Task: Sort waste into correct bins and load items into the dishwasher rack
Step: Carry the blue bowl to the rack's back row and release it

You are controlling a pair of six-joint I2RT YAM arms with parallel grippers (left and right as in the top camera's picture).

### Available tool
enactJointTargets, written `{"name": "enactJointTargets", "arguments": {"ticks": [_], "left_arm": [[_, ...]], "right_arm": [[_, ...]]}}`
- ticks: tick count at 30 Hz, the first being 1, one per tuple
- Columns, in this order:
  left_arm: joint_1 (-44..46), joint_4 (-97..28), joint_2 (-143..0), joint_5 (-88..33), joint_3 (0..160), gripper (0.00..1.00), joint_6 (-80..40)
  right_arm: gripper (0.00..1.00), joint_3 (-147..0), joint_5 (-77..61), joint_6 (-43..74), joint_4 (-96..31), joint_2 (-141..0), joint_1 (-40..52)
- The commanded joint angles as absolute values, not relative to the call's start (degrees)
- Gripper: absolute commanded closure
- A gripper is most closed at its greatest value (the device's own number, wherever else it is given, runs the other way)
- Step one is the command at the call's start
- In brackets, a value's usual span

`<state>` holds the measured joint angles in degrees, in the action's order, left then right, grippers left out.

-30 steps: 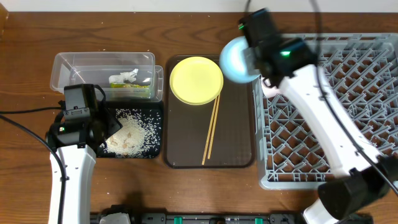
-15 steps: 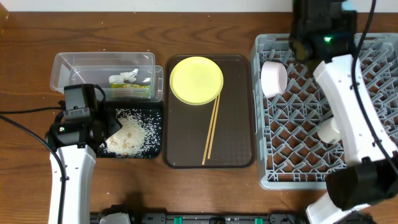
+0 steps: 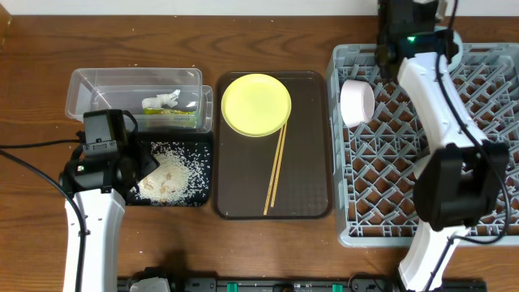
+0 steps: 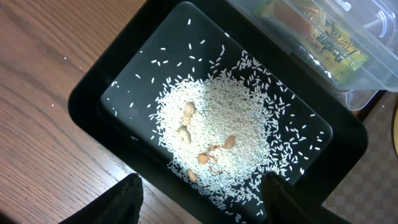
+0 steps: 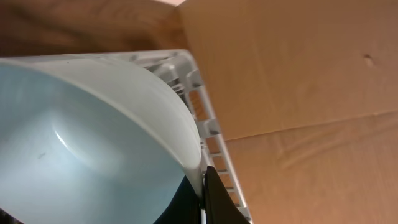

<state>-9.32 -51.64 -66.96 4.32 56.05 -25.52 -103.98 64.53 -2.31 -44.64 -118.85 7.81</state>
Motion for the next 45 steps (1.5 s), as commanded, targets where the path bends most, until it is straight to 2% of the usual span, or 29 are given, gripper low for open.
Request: {"name": "enactJointTargets", "arguments": {"ticks": [1,17,27,34,44,45], "left_arm": [[-9.56,-51.83,-66.43,4.95,56.34,0.36,-25.85],[-9.56,-51.86,-66.43,4.95,56.34,0.36,-25.85],[-9.56,-52.05,-66.43,4.95,56.34,0.36,-25.85],[-9.56,-52.05,-66.43,4.95,56.34,0.36,-25.85],[-9.56,-52.05,-66.43,4.95,56.34,0.36,-25.82],[-9.58,-52.05,-66.43,4.95,56.34,0.36,-25.82]], "right_arm": [[0.99,-104.44,65.32,-1.74,-45.10,-121.71,10.00],[0.99,-104.29,65.21,10.68,-53.80,-123.66,13.26],[0.99,-104.31,77.93,10.92,-53.32,-123.59,10.57],[0.99,-104.29,69.49,14.68,-56.05,-123.59,10.31],[0.99,-104.27,49.50,22.98,-64.42,-123.50,10.59],[0.96,-104.27,47.35,23.29,-64.97,-123.35,10.66]]}}
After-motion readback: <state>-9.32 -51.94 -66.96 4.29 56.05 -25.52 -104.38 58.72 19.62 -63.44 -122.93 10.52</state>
